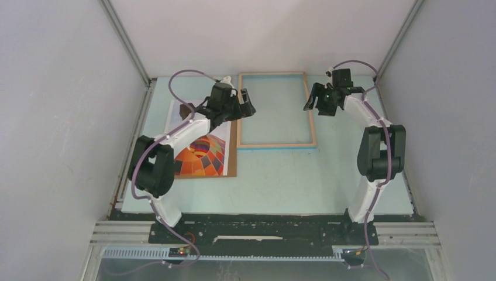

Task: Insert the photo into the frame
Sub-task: Place the photo frame item in the photo frame.

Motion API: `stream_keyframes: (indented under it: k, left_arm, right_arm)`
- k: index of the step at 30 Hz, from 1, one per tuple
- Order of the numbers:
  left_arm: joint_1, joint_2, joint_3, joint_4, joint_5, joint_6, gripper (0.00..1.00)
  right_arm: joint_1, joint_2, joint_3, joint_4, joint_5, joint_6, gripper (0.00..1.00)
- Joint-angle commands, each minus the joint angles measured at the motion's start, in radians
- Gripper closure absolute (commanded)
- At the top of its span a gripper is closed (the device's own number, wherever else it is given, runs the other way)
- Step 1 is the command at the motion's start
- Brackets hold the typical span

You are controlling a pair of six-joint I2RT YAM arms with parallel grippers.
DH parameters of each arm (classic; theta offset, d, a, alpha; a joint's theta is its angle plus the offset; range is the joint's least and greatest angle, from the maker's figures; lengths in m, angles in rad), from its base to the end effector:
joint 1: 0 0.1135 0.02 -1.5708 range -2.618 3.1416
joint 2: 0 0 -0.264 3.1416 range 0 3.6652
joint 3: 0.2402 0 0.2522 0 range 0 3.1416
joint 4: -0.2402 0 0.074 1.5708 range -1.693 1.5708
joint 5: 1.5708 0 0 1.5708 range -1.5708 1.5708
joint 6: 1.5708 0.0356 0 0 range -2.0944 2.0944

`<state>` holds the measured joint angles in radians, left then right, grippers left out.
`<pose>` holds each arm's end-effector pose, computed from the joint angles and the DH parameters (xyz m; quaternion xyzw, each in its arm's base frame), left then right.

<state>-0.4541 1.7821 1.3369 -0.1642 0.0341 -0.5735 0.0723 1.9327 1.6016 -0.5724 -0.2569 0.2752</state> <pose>0.3698 -0.1819 0.2576 -0.0450 0.8854 -0.2404 0.3952 0.4300 0.0402 0.2523 0.0532 0.9365 0.1754 0.2990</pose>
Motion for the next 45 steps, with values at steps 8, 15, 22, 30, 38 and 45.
stream_keyframes:
  k: [8,15,22,30,38,45]
  left_arm:
    - [0.113,-0.347,-0.274,-0.058,0.079,0.065,0.02]
    - [0.197,-0.558,-0.430,-0.108,0.113,0.070,0.01]
    - [0.196,-0.671,-0.488,-0.119,0.162,0.077,0.01]
    - [0.196,-0.698,-0.523,-0.117,0.169,0.093,0.01]
    - [0.197,-0.694,-0.524,-0.096,0.175,0.074,0.01]
    - [0.198,-0.707,-0.506,-0.098,0.158,0.081,0.00]
  right_arm:
    - [0.131,-0.218,-0.326,0.286,-0.152,0.194,0.22]
    - [0.180,-0.198,-0.284,0.134,0.165,0.188,0.24]
    - [0.117,-0.056,-0.187,0.016,0.187,0.098,0.25]
    - [0.110,-0.081,-0.228,0.041,0.159,0.077,0.27]
    - [0.099,-0.055,-0.257,0.071,0.088,0.106,0.31]
    - [0.089,-0.040,-0.281,0.080,0.066,0.115,0.31]
